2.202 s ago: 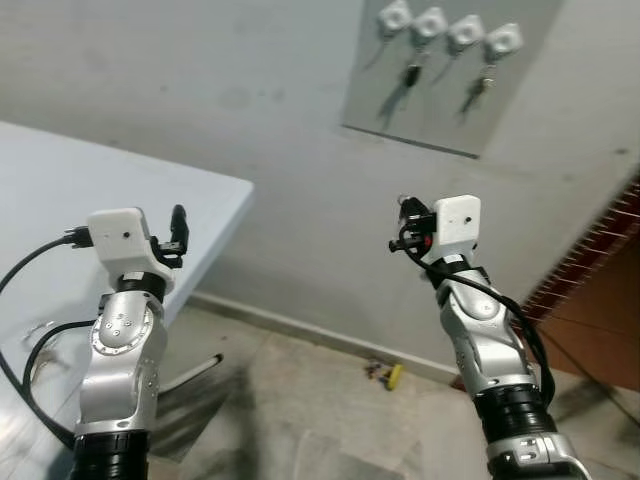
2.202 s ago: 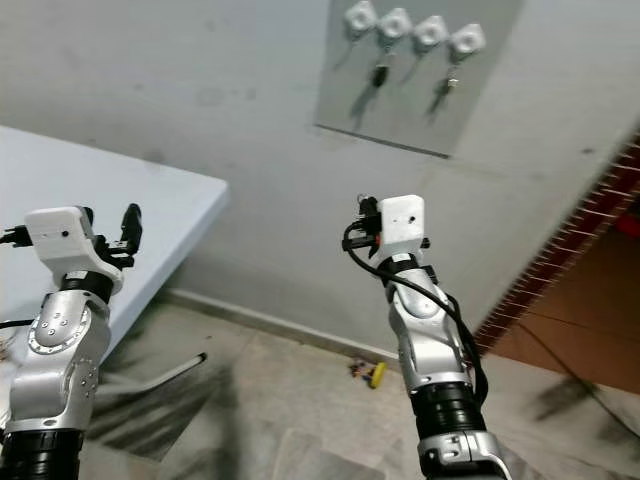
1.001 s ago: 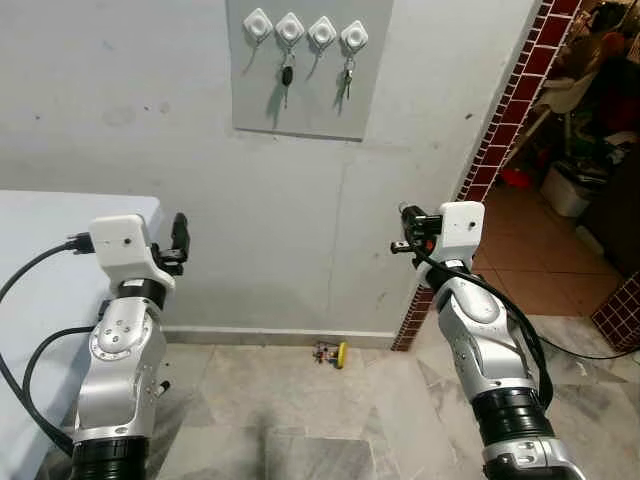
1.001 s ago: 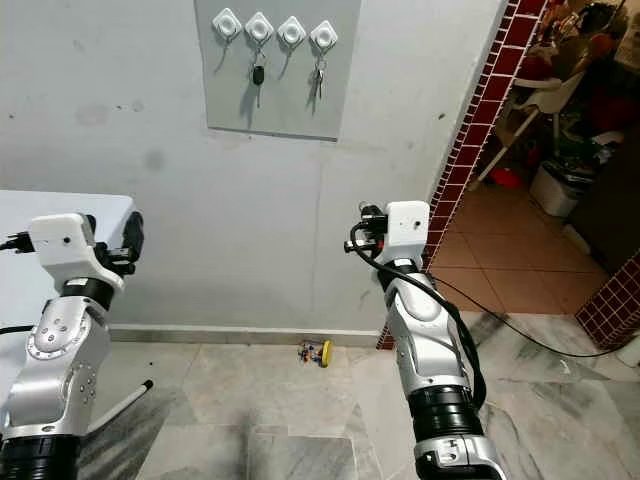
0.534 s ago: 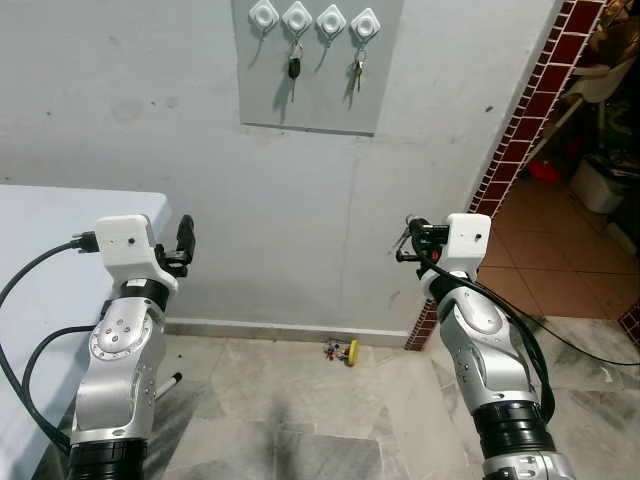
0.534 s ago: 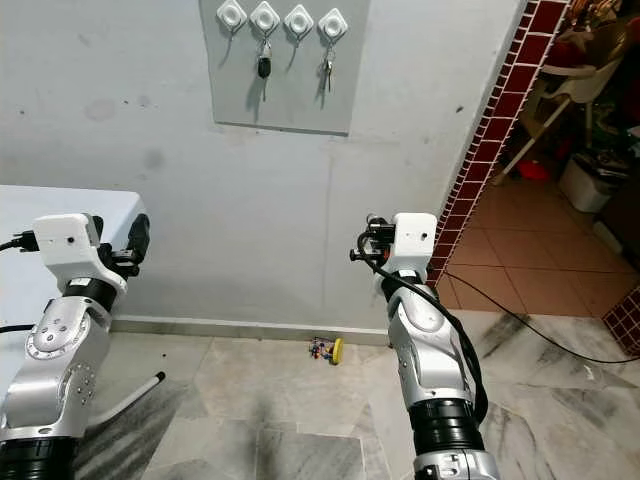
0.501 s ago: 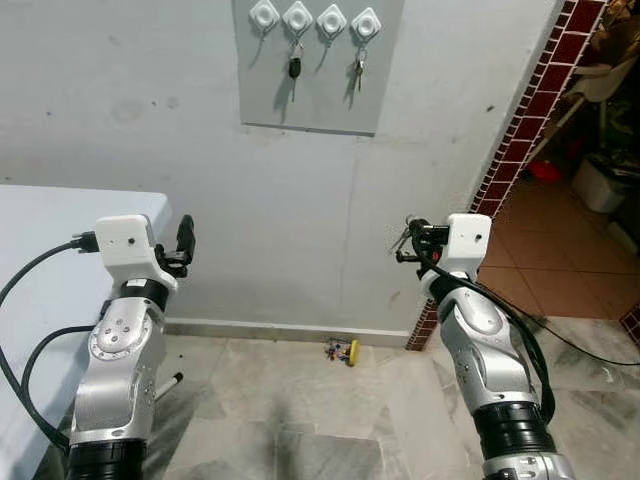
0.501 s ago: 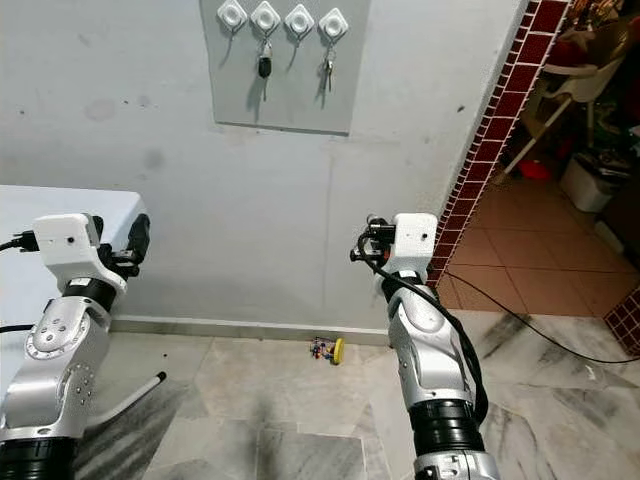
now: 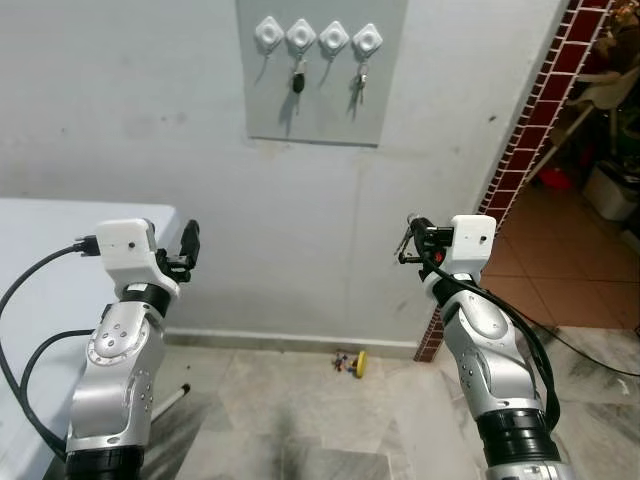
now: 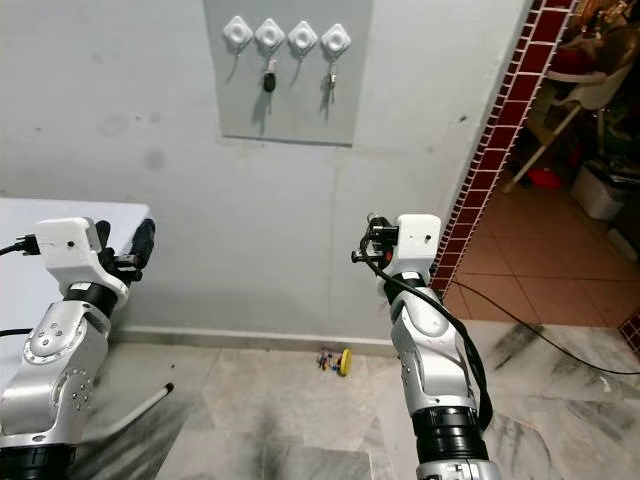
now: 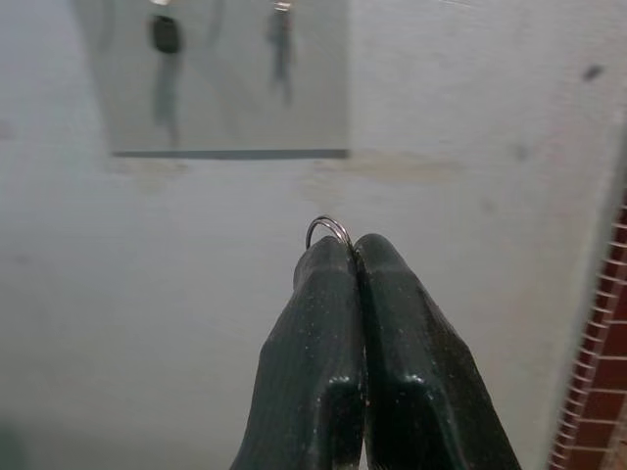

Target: Hang keys on a hook

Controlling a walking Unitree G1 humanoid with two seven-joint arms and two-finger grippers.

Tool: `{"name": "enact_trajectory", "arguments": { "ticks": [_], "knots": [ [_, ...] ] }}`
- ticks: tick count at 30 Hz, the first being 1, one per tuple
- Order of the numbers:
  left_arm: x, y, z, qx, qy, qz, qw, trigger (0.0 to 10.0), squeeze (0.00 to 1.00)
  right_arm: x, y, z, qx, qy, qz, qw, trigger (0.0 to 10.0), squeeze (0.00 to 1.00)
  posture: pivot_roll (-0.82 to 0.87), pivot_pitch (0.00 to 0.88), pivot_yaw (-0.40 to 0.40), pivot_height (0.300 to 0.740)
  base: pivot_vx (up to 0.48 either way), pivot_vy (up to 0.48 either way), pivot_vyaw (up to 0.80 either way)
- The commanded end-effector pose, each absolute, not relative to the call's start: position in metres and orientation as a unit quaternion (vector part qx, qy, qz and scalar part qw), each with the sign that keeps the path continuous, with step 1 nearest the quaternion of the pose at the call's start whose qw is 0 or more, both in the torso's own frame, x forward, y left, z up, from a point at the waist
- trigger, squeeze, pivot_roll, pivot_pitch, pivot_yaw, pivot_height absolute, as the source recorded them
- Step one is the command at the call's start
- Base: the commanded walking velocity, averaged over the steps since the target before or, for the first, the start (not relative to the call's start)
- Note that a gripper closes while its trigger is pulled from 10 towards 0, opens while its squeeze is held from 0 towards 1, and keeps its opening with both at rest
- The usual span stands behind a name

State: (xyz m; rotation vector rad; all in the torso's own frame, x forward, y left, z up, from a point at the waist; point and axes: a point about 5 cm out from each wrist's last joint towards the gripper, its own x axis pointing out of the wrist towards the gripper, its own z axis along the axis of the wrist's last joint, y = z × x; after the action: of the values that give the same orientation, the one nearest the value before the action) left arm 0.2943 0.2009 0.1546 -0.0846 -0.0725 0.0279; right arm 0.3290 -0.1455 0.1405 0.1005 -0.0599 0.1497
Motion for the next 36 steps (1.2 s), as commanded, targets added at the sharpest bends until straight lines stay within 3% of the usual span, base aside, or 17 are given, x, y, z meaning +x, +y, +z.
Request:
{"name": "enact_trajectory", "arguments": {
  "ticks": [1,36],
  "knots": [
    [0.2941,0.1984,0.1572,-0.045,-0.037,0.009,0.998,10.0,0.0,0.3282,-0.147,0.1438,0.051,-0.031,0.077,0.995,10.0,0.0,-0.09,0.0,-0.044,0.74,0.48,0.0,0.0],
    [0.2933,0.1976,0.1558,-0.053,-0.037,0.018,0.998,10.0,0.0,0.3302,-0.1454,0.1468,0.044,-0.029,0.092,0.994,10.0,0.0,-0.08,0.0,-0.06,0.74,0.474,0.0,0.0]
  ]
}}
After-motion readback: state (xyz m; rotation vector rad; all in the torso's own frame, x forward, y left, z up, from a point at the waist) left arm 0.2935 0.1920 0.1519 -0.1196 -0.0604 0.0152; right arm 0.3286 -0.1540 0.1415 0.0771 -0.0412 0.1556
